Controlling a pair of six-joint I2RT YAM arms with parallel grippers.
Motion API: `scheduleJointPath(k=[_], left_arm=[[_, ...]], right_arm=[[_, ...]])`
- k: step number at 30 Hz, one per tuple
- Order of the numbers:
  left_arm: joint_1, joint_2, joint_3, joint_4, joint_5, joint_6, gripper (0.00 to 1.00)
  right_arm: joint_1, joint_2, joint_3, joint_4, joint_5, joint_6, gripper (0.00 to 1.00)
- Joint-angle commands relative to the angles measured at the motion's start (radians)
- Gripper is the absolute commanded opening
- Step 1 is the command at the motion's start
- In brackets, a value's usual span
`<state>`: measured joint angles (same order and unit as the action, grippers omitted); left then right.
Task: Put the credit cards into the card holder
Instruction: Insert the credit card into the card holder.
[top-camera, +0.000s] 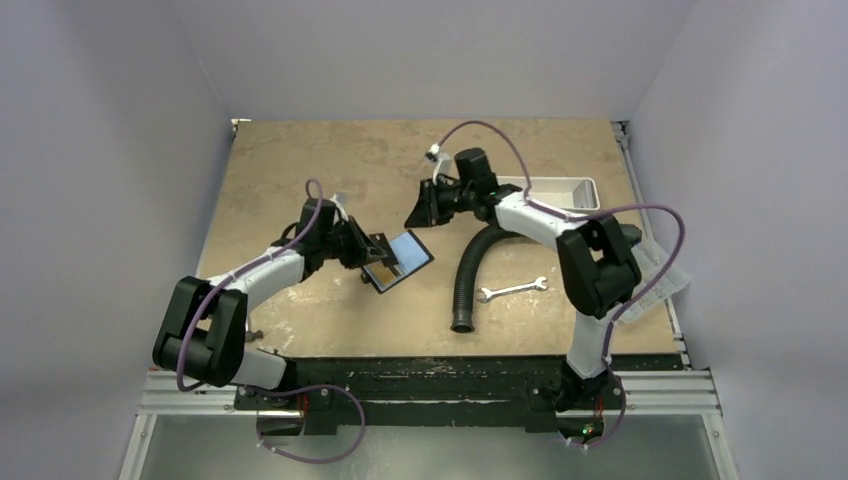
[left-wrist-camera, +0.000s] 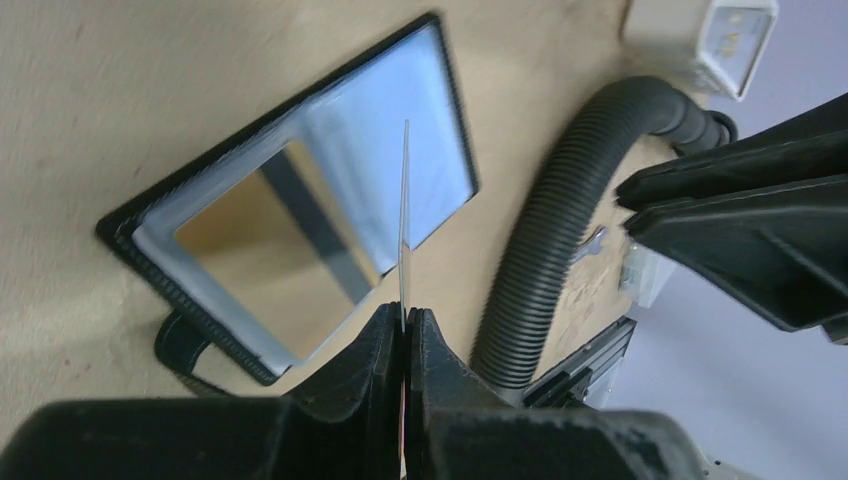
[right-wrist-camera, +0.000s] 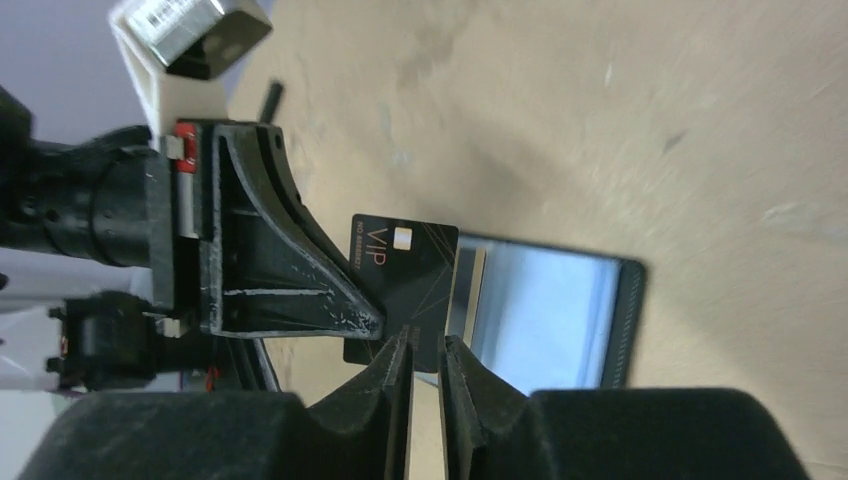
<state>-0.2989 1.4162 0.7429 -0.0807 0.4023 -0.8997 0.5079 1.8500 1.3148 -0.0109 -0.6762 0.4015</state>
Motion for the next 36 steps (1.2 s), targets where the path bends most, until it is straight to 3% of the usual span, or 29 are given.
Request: scheduleJointPath(k=[1,8,20,29,36], left_arm=[[0.003,-0.025,-0.122,0.249,0.019,-0.143,0.00],[0.003,0.009,-0.195,0.296,0.007,-0.132,0.00],[0.003,0.058,-0.201,0.292,0.075,-0.125,0.00],[0.010,0.127,-0.164,0.242,0.165,-0.129,0.00],[0.015,0.170,-0.146,0.234,0.159,-0.129,0.00]], right_arm=[[0.037,0.067,-0.017,-0.007,-0.045,-0.064,0.18],[0.038,0.144,-0.039,0.055,-0.001,-0.061,0.08],[0.038,0.191,-0.041,0.031,0.044,-0.084,0.00],[0.038,0.215,-0.032,0.014,0.046,-0.092,0.00],[0.037,0.218,-0.029,0.012,0.047,-0.094,0.00]])
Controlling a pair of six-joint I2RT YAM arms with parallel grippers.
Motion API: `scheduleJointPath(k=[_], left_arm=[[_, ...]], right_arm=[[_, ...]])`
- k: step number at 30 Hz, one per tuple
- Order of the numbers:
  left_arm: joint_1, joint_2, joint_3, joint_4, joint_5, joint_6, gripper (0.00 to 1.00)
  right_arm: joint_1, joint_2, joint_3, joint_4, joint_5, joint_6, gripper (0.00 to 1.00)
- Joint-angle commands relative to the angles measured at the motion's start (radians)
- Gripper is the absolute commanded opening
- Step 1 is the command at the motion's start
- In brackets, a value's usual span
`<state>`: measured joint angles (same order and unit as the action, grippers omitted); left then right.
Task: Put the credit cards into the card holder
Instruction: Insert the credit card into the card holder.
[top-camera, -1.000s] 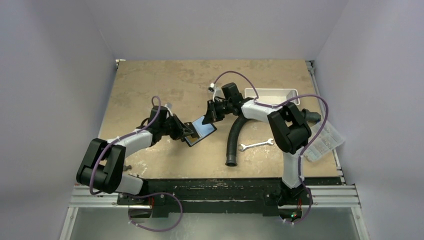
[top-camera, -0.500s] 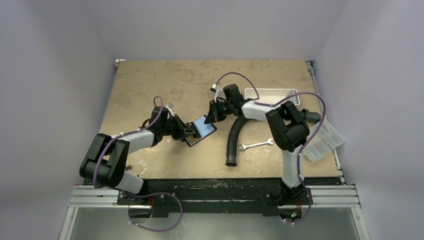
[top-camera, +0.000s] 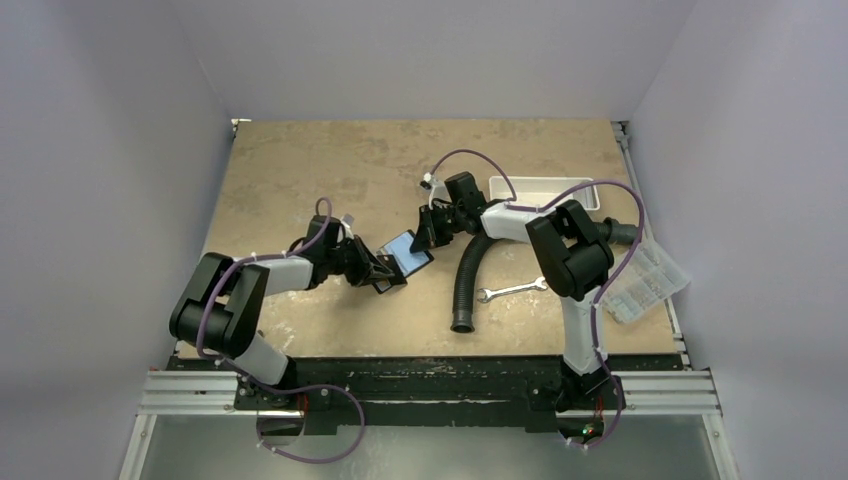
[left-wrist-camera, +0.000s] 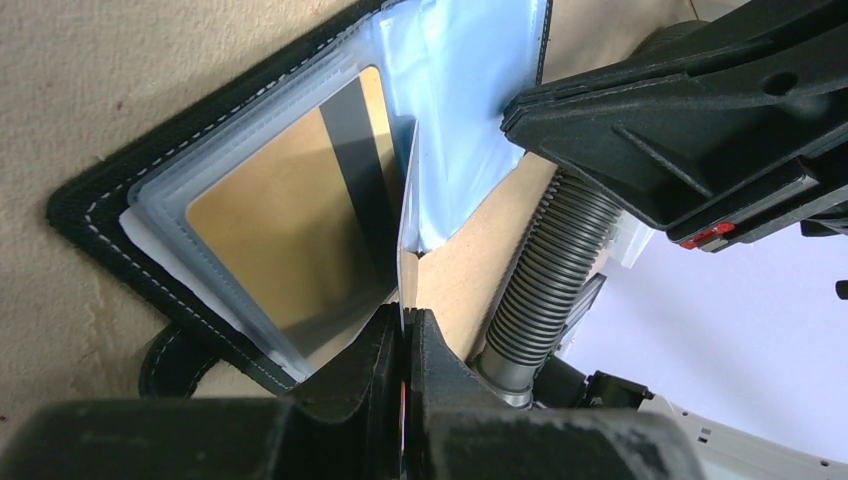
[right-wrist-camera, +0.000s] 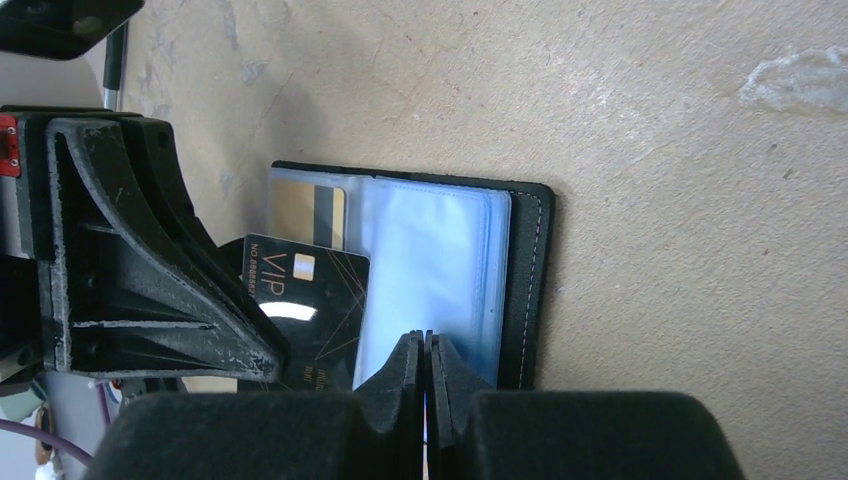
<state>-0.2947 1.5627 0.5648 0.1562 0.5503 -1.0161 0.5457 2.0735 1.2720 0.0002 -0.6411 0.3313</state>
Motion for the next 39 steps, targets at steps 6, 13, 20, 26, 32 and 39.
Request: scheduleJointPath(k=[6,13,20,26,32,39], left_arm=[[0.018,0.069,0.059,0.014,0.011,-0.010,0.00],[0.020,0.082,0.072,0.059,0.034,0.021,0.00],[0.024,0.066,0.066,0.068,0.045,0.051,0.00],[0.030,0.101,0.064,0.118,0.068,0.045,0.00],[0.037,0.120,0.059,0.168,0.092,0.031,0.00],[0.043,0.137,0.036,0.279,0.132,-0.019,0.00]], right_arm=[[0.000,0.011,0.023,0.001,0.013,-0.026,0.00],[0.000,0.016,0.023,-0.009,0.020,-0.032,0.00],[-0.003,0.007,0.023,-0.020,0.055,-0.030,0.00],[-0.009,0.004,0.029,-0.032,0.068,-0.028,0.00],[-0.009,0.019,0.036,-0.043,0.069,-0.032,0.00],[-0.009,0.038,0.048,-0.056,0.068,-0.036,0.00]])
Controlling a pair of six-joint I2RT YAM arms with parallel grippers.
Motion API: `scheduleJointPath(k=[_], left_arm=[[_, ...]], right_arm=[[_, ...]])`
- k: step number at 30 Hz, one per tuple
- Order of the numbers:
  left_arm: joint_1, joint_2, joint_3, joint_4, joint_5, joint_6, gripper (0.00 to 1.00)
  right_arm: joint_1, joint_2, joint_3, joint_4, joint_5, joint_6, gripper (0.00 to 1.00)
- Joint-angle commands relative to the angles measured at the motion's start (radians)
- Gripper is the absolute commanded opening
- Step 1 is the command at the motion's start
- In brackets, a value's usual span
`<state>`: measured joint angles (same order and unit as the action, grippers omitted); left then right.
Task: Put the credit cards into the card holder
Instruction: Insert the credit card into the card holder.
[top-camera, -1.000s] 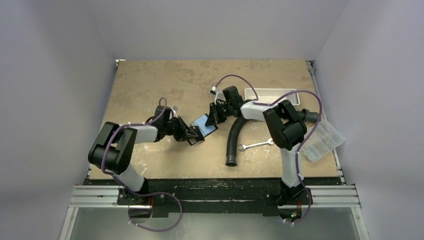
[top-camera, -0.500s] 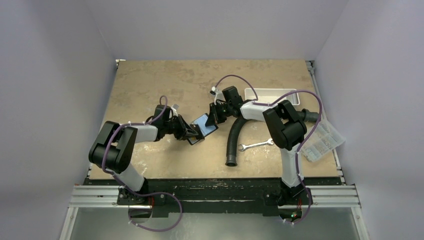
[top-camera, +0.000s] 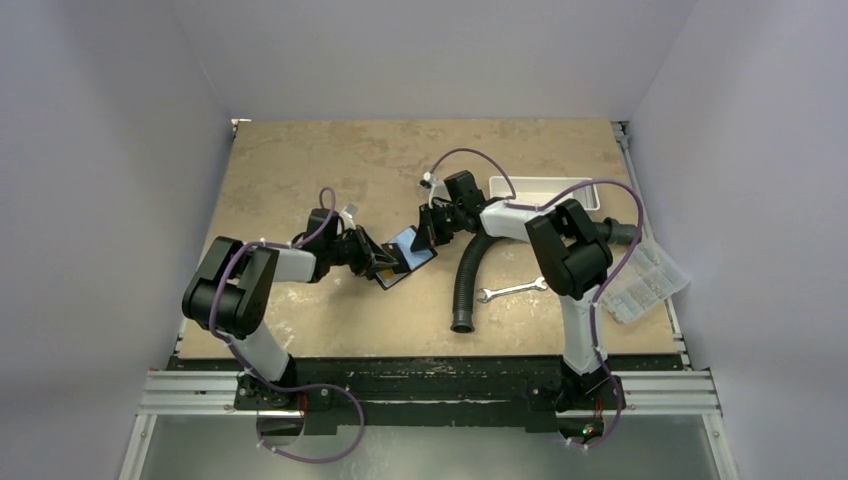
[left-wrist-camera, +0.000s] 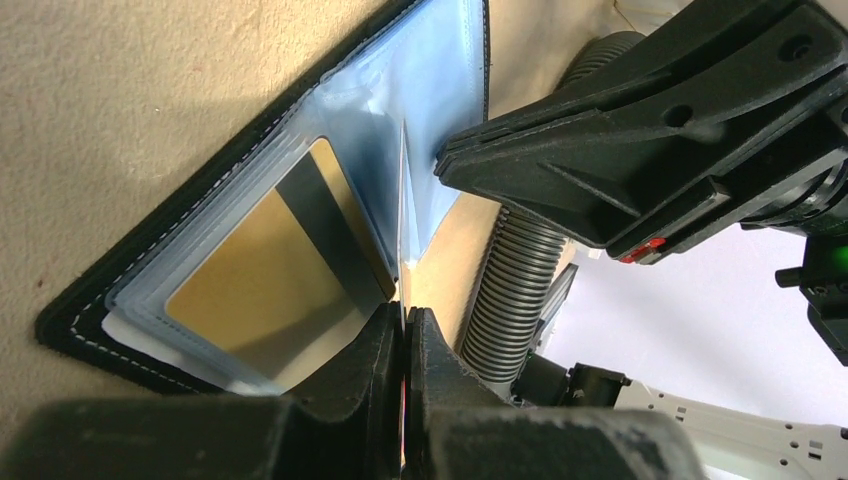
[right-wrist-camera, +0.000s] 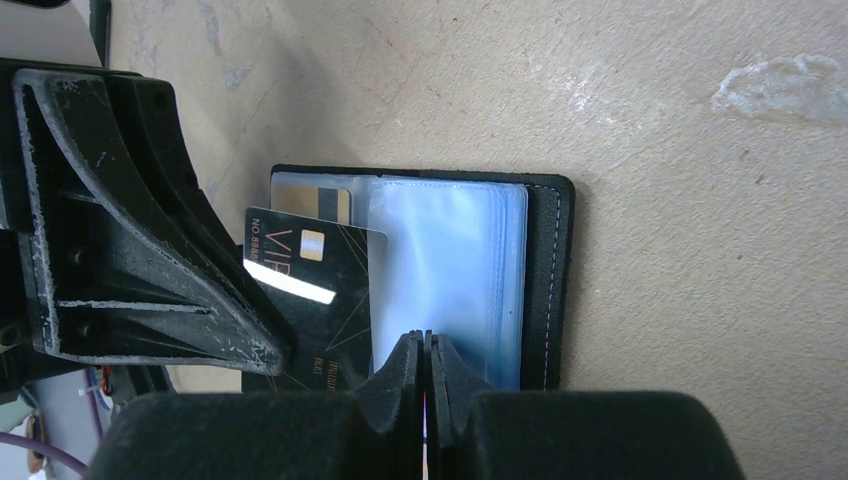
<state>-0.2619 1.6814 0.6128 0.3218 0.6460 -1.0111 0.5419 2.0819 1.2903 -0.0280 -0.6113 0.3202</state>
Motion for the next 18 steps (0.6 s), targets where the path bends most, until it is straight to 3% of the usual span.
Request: scheduleJointPath(k=[1,18], left_arm=[[0.010,0.024,-0.015,0.124,0.039,-0.029,0.00],[0.018,0.036,-0.051,0.214,0.008,-0.072,0.00]], right_arm=[[-0.005,0.031,0.032,-0.030,0.038,-0.027,0.00],[-0.022,0.015,0.031,-0.040,0.064,-0.021,0.00]])
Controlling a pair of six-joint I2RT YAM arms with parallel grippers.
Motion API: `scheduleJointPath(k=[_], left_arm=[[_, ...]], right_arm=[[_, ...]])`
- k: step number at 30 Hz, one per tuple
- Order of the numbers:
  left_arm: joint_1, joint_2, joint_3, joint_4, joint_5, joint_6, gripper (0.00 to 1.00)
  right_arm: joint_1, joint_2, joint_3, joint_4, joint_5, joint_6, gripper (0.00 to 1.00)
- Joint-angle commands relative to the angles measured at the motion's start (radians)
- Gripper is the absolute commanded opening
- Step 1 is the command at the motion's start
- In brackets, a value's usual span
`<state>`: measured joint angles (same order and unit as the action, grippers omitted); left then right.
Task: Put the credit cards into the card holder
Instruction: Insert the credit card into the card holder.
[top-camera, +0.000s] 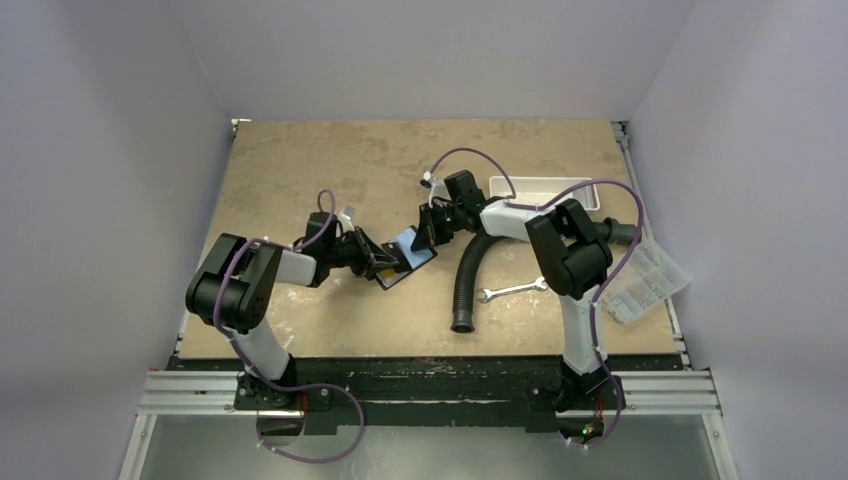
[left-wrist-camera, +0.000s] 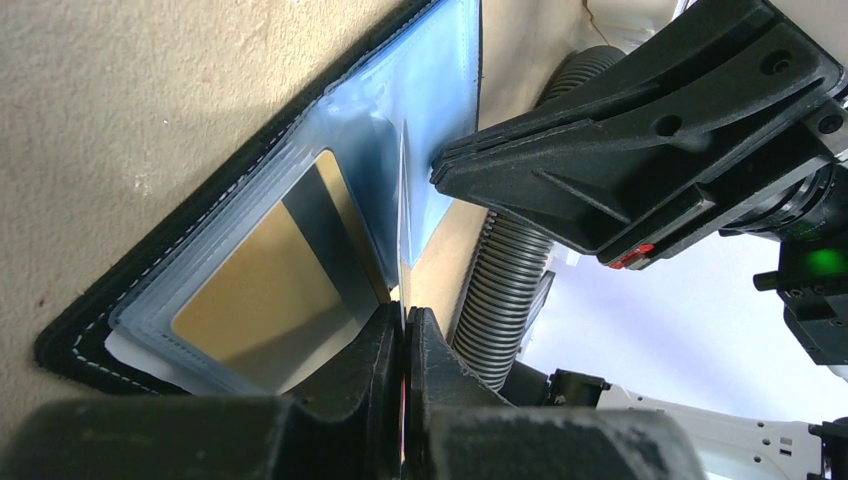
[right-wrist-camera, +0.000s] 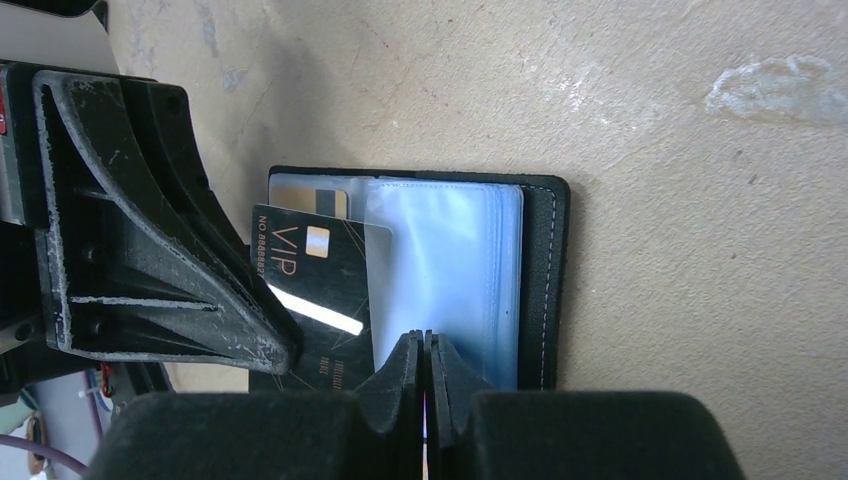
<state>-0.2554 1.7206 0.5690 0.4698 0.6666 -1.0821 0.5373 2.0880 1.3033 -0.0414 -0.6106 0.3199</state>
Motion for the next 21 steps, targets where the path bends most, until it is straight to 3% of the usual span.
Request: scheduleJointPath(k=[1,21], left_arm=[[0.011,-0.001,-0.008,0.070,-0.016,-0.003,0.00],[0.016,0.043,-0.050,0.234,-0.027,-0.089,0.00]], right_arm=[[-0.019,0.008,0.015,-0.026,0.063,-0.020,0.00],[-0.020,0.014,0.014,-0.022,0.040,-0.016,0.00]])
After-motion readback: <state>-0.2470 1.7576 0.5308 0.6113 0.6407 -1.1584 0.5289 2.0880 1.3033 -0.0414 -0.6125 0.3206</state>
